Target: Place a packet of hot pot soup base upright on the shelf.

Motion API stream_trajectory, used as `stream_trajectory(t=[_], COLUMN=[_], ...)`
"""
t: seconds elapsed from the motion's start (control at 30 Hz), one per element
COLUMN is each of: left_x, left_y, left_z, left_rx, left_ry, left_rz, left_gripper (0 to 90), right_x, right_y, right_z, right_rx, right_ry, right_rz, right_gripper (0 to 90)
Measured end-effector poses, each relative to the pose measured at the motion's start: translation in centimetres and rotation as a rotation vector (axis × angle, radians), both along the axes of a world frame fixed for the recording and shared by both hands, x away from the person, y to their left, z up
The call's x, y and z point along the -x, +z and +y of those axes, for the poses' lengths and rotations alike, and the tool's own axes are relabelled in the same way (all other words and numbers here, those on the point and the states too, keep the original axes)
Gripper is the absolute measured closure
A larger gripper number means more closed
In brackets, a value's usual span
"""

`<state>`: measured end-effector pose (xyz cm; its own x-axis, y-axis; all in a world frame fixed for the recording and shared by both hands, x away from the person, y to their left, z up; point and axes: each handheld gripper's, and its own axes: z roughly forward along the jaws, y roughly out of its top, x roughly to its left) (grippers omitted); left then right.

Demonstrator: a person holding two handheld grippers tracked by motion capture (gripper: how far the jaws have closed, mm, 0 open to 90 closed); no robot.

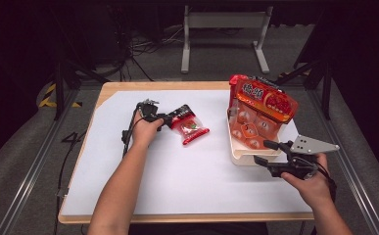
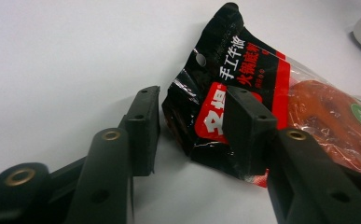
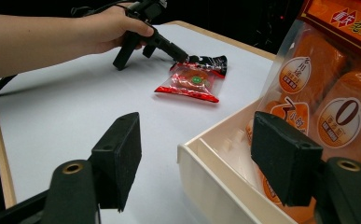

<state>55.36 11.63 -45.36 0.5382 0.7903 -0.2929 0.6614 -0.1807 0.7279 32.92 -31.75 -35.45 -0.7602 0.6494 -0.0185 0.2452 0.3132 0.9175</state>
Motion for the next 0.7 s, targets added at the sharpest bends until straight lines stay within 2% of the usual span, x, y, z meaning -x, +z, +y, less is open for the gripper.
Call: stream_trajectory(t=[0.13, 0.3, 0.37, 0.5, 0.57, 0.7], left_x=[0.1, 0.1, 0.1, 0.3, 0.4, 0.5], left_y=[0.1, 0.0, 0.1, 0.1, 0.2, 0.2], left_z=[-0.2, -0.2, -0.3, -0.9, -1.1, -1.2], left_rx=[-0.001, -0.009, -0.024, -0.044, -0.068, -0.079], left_ry=[-0.002, 0.014, 0.025, 0.013, 0.014, 0.006], left_rz=[0.004, 0.019, 0.018, 0.019, 0.008, 0.004], left_gripper=[60.9, 69.3, 74.7, 84.5, 86.9, 89.7], right_x=[0.0, -0.1, -0.1, -0.2, -0.2, -0.1], right_y=[0.0, -0.1, -0.2, -0.2, -0.2, -0.2], right_z=[0.0, 0.0, 0.0, -0.1, -0.1, -0.2], right_rx=[-0.005, -0.005, 0.001, 0.000, -0.001, -0.003], right_ry=[0.001, 0.001, -0.005, -0.009, -0.009, -0.009], right_rz=[0.001, 0.004, 0.007, 0.010, 0.010, 0.008], right_gripper=[34.0, 33.9, 34.0, 34.2, 34.4, 34.6])
